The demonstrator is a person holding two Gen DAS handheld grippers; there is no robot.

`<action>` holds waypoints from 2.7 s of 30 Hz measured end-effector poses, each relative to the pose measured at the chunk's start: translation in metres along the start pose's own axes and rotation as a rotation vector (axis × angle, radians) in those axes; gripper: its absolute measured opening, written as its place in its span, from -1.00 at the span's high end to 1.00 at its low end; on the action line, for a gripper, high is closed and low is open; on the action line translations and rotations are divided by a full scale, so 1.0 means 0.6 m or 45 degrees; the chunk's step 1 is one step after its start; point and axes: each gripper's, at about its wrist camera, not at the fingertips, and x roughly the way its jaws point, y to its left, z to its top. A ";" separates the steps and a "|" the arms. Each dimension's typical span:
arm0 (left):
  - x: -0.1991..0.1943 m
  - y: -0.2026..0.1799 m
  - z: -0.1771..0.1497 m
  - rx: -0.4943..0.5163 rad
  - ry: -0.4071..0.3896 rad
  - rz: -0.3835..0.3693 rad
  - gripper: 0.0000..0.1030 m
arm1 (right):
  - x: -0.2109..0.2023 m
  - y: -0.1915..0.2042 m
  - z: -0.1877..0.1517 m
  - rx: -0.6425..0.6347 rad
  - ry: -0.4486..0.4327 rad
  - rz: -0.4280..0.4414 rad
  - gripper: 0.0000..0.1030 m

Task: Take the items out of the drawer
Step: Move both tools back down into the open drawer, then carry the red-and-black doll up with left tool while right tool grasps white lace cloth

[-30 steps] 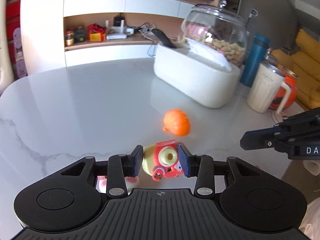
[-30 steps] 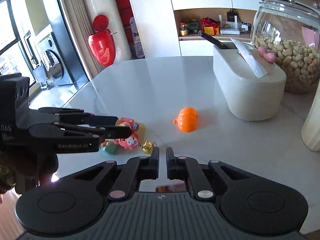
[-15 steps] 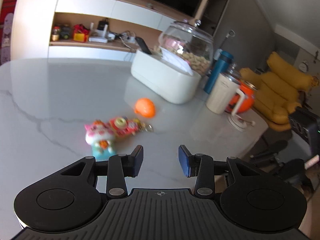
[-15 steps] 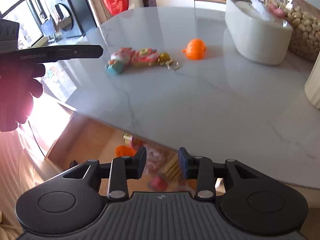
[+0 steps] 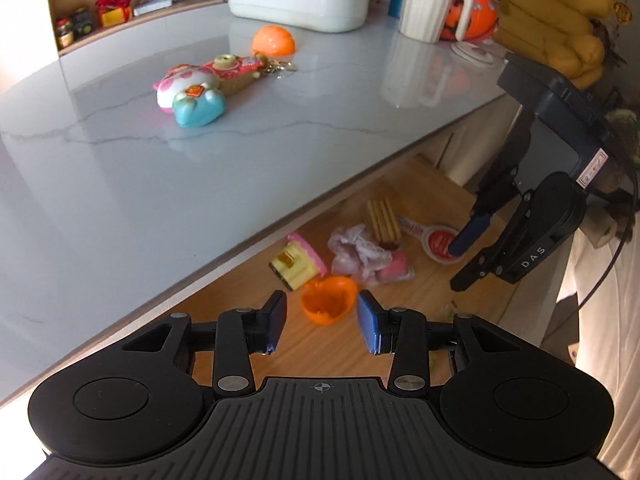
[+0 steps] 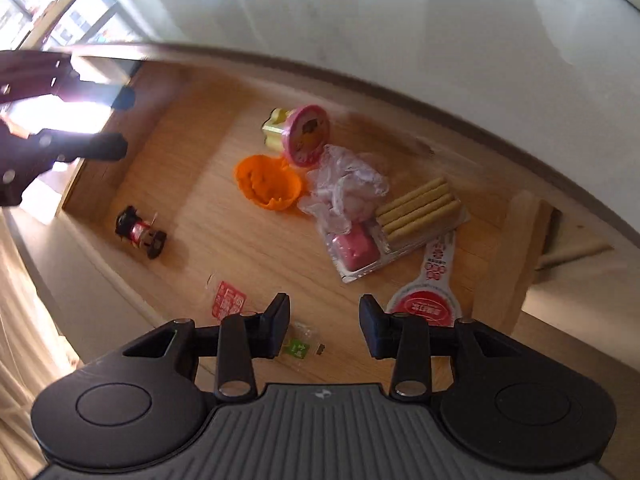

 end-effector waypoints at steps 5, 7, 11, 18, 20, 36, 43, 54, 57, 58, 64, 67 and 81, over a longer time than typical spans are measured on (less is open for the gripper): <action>0.020 0.009 -0.011 0.133 0.252 -0.099 0.18 | 0.055 0.023 0.010 -0.122 0.197 0.056 0.26; 0.037 0.012 -0.019 0.190 0.395 -0.122 0.18 | 0.060 0.032 0.010 -0.149 0.190 0.026 0.26; 0.085 0.014 -0.041 0.263 0.662 -0.130 0.18 | 0.045 0.029 0.000 -0.104 0.127 0.088 0.26; 0.165 0.001 -0.055 0.312 0.905 -0.163 0.18 | 0.003 0.021 -0.023 -0.102 0.014 0.130 0.26; 0.187 -0.002 -0.061 0.317 0.967 -0.162 0.20 | -0.001 0.017 -0.028 -0.087 -0.008 0.141 0.26; 0.118 -0.021 -0.038 0.297 0.715 -0.114 0.16 | -0.047 -0.003 -0.036 -0.027 -0.223 0.019 0.26; -0.070 -0.012 0.078 0.067 0.046 -0.077 0.16 | -0.103 0.016 -0.073 -0.086 -0.589 -0.153 0.26; -0.040 0.144 0.138 -0.508 -0.461 0.353 0.14 | -0.103 0.034 -0.025 -0.171 -0.567 -0.185 0.06; -0.056 0.159 0.137 -0.514 -0.478 0.290 0.14 | -0.066 0.048 -0.005 -0.265 -0.422 -0.229 0.06; -0.058 0.160 0.134 -0.521 -0.501 0.284 0.14 | -0.048 0.055 0.001 -0.304 -0.382 -0.247 0.06; -0.088 0.161 0.100 -0.566 -0.594 0.211 0.14 | 0.037 0.082 0.024 -0.529 -0.264 -0.394 0.06; -0.100 0.162 0.083 -0.584 -0.605 0.161 0.14 | 0.069 0.086 0.037 -0.589 -0.211 -0.410 0.06; -0.086 0.116 0.053 -0.440 -0.526 0.043 0.14 | 0.127 0.070 0.071 -0.595 -0.065 -0.379 0.63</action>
